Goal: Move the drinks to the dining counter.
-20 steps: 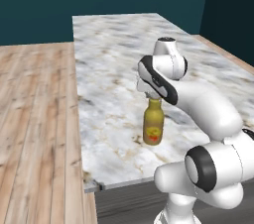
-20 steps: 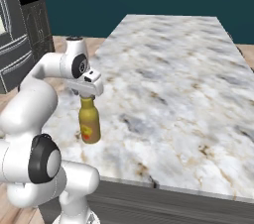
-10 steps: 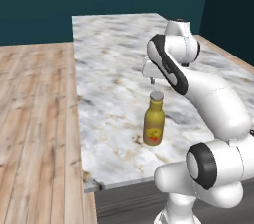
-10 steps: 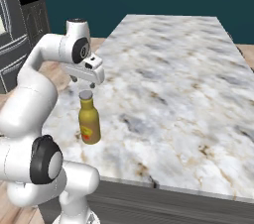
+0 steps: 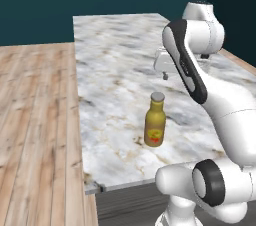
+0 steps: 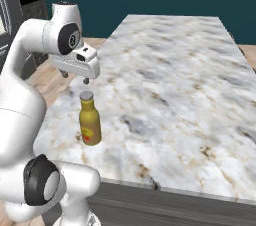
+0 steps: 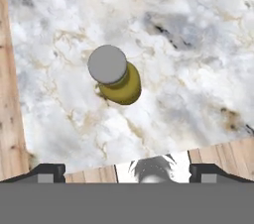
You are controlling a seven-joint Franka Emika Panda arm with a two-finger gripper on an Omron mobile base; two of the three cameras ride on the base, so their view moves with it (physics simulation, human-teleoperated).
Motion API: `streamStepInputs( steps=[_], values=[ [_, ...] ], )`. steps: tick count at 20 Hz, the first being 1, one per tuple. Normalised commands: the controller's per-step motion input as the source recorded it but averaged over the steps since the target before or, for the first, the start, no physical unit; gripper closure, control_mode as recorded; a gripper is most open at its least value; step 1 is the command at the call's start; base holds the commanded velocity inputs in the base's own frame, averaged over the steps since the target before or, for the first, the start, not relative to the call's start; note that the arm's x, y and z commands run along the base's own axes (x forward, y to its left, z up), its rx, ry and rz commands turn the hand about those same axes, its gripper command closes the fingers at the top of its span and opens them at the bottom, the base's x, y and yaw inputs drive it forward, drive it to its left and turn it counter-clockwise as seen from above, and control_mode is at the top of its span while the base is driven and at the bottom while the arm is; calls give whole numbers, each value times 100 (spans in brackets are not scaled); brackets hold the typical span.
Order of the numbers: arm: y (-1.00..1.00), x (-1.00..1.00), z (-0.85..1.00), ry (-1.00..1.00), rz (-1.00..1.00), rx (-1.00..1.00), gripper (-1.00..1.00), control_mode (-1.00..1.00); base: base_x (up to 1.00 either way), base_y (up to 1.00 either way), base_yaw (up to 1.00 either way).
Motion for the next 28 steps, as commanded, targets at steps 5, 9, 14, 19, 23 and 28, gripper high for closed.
streamStepInputs(
  steps=[5,9,14,19,23,28],
  values=[
    [0,-57,28,-19,13,-1,-100,-100,0,0,0],
    [0,-46,4,-20,16,-6,-100,-100,0,0,0],
    [0,-49,5,-9,14,0,-100,-100,0,0,0],
    [-4,-7,2,-1,1,0,-100,100,0,-65,-21],
    [0,0,0,0,0,0,-100,100,0,-22,-91],
    [0,0,0,0,0,0,-100,100,0,0,-100]
  ],
)
